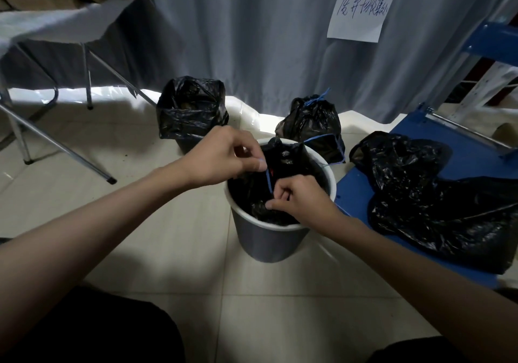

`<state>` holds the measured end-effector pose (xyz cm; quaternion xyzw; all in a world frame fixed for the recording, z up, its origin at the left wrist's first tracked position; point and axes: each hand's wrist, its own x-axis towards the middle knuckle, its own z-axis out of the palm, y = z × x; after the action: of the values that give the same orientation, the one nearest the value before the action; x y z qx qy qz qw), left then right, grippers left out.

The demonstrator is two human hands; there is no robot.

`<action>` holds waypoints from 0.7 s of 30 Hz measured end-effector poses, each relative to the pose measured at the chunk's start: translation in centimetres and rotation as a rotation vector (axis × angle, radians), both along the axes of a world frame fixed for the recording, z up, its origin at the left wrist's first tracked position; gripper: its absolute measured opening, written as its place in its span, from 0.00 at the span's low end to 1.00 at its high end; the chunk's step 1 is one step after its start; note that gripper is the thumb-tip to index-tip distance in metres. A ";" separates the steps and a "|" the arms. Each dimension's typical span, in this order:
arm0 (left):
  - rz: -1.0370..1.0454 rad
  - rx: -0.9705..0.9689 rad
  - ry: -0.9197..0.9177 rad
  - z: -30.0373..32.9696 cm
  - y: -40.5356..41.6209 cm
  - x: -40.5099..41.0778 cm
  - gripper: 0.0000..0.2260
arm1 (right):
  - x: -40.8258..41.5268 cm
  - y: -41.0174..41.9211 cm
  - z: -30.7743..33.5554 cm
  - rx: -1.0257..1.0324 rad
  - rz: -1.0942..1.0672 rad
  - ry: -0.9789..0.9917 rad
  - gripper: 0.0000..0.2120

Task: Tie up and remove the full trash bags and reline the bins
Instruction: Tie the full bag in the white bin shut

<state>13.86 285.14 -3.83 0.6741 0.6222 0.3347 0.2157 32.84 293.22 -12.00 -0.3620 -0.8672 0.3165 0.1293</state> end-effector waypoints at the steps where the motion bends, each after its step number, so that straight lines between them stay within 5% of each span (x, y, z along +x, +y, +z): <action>1: 0.041 0.008 -0.058 0.1 0.0 -0.1 0.02 | 0.4 0.4 -0.7 -0.004 0.004 -0.063 0.18; 4: 0.129 0.017 -0.202 0.4 0.1 -0.5 0.01 | 1.4 1.3 -0.8 -0.001 0.029 -0.173 0.28; 6: 0.145 0.001 -0.298 0.5 0.0 -0.5 0.02 | 1.2 1.7 0.0 0.018 0.025 -0.136 0.19; 7: 0.144 -0.005 -0.329 0.6 0.1 -0.5 0.02 | 0.9 1.6 0.6 0.025 0.006 -0.062 0.10; 9: 0.115 -0.002 -0.340 0.7 0.2 -0.1 0.02 | 0.2 1.0 2.2 -0.026 -0.063 0.164 0.15; 14: -0.009 0.038 -0.242 0.6 0.4 1.3 0.01 | -1.3 -0.7 4.9 -0.131 -0.021 0.453 0.01; 18: -0.046 0.058 -0.204 0.6 1.1 0.8 0.04 | -1.2 -0.8 4.9 -0.195 -0.081 0.468 0.05; 21: -0.127 0.000 0.018 -0.1 1.7 -0.5 0.12 | -0.9 -0.5 4.7 -0.257 -0.093 0.482 0.05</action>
<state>13.33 286.85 -3.93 0.7152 0.5800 0.3144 0.2309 31.92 292.72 -7.25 -0.3291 -0.7465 0.4948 0.2994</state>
